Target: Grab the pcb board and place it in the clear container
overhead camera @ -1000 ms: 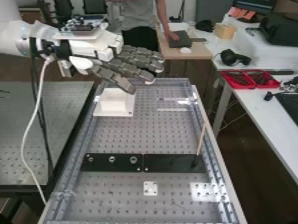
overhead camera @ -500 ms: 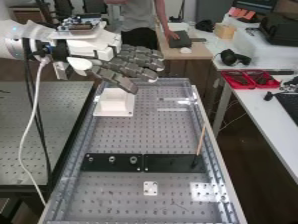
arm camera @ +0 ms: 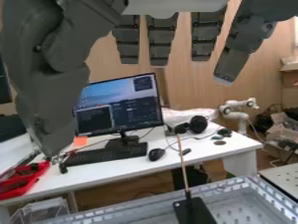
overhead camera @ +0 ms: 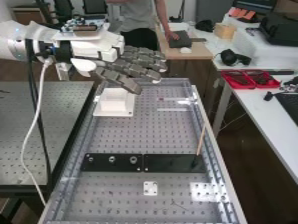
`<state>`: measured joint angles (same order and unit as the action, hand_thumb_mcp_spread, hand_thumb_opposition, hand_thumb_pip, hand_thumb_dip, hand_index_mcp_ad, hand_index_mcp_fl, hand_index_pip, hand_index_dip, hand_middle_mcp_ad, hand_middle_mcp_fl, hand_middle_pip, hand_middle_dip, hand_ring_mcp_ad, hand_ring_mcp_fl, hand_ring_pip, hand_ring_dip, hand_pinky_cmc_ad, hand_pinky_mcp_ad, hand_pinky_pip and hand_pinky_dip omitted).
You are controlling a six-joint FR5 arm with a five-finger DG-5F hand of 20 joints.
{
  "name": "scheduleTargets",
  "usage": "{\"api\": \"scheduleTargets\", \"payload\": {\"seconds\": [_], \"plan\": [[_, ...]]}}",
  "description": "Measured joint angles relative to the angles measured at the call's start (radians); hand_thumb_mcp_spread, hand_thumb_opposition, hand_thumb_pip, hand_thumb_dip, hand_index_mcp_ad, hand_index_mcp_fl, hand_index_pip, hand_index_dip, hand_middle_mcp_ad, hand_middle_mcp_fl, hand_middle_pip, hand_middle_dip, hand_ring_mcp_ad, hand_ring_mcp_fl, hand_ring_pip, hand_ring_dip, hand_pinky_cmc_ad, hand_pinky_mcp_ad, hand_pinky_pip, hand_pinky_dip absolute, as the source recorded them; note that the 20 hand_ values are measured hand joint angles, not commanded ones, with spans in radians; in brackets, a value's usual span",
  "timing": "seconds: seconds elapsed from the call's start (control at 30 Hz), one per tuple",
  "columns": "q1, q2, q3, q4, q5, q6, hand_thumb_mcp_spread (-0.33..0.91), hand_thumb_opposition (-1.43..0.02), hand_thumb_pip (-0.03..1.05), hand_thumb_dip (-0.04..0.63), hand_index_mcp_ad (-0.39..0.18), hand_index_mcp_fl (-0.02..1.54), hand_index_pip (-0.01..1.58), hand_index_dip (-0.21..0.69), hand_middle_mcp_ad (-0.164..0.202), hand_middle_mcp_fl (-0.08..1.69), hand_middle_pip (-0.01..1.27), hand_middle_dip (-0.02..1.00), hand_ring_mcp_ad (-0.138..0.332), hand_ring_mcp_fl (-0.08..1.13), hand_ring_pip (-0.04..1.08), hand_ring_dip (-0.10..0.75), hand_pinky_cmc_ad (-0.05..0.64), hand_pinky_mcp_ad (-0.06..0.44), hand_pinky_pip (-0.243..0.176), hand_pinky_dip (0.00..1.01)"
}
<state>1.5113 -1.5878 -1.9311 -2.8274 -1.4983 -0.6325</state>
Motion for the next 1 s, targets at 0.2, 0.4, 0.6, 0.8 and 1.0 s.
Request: {"api": "scheduleTargets", "payload": {"seconds": [0.2, 0.4, 0.6, 0.8, 1.0], "plan": [[-0.003, -0.007, 0.008, -0.004, -0.011, -0.005, 0.31, -0.78, 0.49, 0.155, -0.068, 0.07, 0.10, 0.152, 0.044, 0.00, 0.14, 0.13, 0.204, 0.00, 0.09, 0.028, 0.379, 0.265, -0.127, 0.65], [-0.003, -0.005, 0.005, 0.000, -0.011, -0.003, 0.32, -0.78, 0.49, 0.159, -0.068, 0.07, 0.10, 0.152, 0.044, 0.00, 0.14, 0.13, 0.204, 0.00, 0.09, 0.028, 0.398, 0.265, -0.127, 0.64], [-0.003, -0.002, -0.001, 0.006, -0.010, 0.005, 0.32, -0.78, 0.49, 0.159, -0.068, 0.07, 0.10, 0.152, 0.044, 0.00, 0.14, 0.13, 0.204, 0.00, 0.10, 0.028, 0.398, 0.265, -0.127, 0.64], [-0.007, -0.003, 0.001, 0.004, -0.028, 0.005, 0.32, -0.78, 0.49, 0.159, -0.068, 0.07, 0.10, 0.152, 0.044, 0.00, 0.14, 0.13, 0.204, 0.00, 0.09, 0.028, 0.394, 0.281, -0.127, 0.64], [-0.009, 0.000, 0.005, -0.001, -0.042, -0.006, 0.32, -0.78, 0.49, 0.157, -0.068, 0.07, 0.10, 0.152, 0.044, 0.00, 0.14, 0.13, 0.204, 0.00, 0.09, 0.028, 0.398, 0.279, -0.127, 0.64]]}}
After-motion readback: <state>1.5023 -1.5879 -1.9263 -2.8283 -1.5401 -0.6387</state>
